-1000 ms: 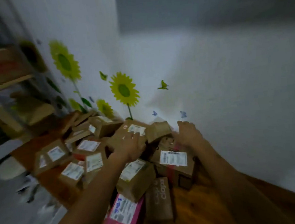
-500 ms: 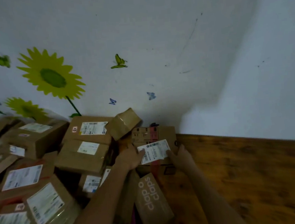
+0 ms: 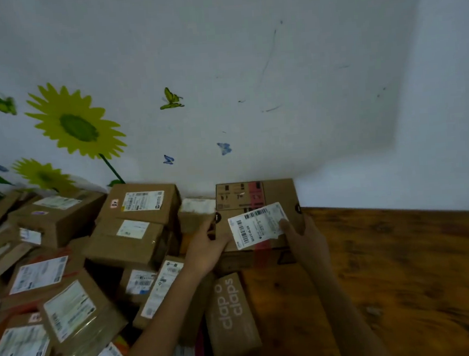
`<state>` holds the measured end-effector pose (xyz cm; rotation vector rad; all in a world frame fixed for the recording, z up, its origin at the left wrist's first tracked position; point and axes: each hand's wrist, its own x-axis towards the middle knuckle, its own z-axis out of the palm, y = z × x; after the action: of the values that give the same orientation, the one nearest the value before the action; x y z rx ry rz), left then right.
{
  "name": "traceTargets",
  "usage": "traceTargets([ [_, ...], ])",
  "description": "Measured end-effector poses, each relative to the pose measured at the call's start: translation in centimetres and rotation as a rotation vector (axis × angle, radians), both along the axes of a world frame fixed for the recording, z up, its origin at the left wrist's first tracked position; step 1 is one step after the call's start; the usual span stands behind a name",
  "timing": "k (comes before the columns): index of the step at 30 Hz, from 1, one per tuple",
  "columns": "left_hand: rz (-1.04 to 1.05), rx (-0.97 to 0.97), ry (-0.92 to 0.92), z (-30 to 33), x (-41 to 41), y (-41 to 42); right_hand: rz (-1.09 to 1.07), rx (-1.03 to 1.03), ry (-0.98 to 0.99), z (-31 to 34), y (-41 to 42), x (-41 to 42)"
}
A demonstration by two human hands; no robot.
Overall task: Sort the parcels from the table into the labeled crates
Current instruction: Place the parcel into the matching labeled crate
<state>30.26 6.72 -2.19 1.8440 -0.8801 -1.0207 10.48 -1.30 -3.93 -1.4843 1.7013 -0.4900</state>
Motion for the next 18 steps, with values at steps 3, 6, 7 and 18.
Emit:
traceTargets([
  [3,0.027,-0.122,0.061,1.8,-2.6,3.1,-0.038,-0.073,-0.047,3.6,2.5,-2.9],
  [6,0.006,-0.19,0.111,3.3,-4.3,6.6,-0.039,-0.113,-0.092,7.0,6.4,-5.3],
  [7,0.011,-0.2,0.104,3.6,-4.7,7.9,-0.023,-0.109,-0.102,7.7,8.0,-5.8],
  [18,0.263,-0.324,-0.075,6.2,0.2,17.5,-0.076,0.274,-0.327,7.0,27.1,-0.4],
])
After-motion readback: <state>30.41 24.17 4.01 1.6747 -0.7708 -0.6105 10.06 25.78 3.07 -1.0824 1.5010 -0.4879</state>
